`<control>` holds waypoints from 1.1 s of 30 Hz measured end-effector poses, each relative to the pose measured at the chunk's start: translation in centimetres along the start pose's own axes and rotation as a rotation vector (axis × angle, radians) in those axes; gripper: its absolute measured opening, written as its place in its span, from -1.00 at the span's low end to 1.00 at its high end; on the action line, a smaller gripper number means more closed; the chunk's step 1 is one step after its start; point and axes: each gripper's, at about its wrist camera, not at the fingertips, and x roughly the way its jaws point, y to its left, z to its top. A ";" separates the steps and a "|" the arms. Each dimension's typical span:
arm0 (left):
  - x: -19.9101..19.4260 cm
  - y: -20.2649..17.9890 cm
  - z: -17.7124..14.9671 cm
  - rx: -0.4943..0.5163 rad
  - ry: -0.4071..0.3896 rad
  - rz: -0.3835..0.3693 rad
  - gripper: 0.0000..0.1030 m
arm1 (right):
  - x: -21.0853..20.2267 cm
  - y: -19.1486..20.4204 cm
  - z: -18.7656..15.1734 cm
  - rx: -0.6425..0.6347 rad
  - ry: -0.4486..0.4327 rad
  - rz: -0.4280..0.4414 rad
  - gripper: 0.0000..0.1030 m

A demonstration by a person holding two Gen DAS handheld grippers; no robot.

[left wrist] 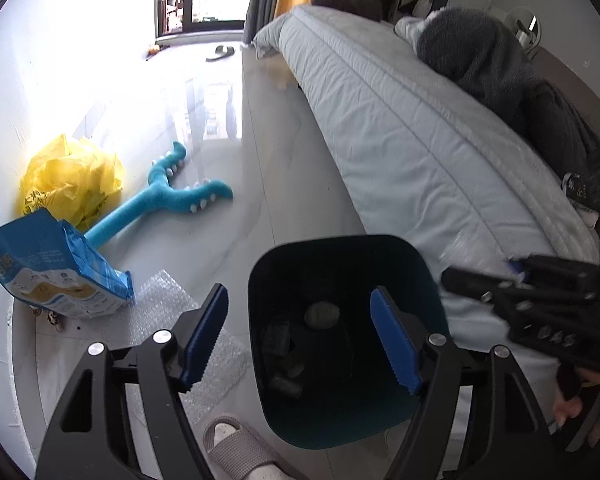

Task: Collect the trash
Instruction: 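Open the left gripper over the bin while the right gripper releases the plastic bag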

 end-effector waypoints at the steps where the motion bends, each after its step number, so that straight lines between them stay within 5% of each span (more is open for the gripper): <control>1: -0.3 0.1 0.1 0.003 -0.015 0.002 0.54 | 0.4 -0.1 0.0 0.003 0.012 0.000 -0.38; 17: -6.1 0.5 2.0 0.032 -0.270 -0.030 0.77 | 5.8 1.4 -1.0 -0.010 0.160 -0.019 -0.33; 20: -7.3 0.9 2.4 0.011 -0.317 -0.020 0.80 | 6.4 1.5 -1.3 -0.013 0.180 -0.025 -0.16; 22: -8.1 0.9 2.7 0.014 -0.349 -0.007 0.80 | 6.7 1.6 -1.4 -0.014 0.185 -0.021 0.12; 33: -10.9 0.1 3.8 -0.007 -0.441 -0.043 0.82 | 6.2 2.1 -1.3 -0.059 0.170 -0.043 0.23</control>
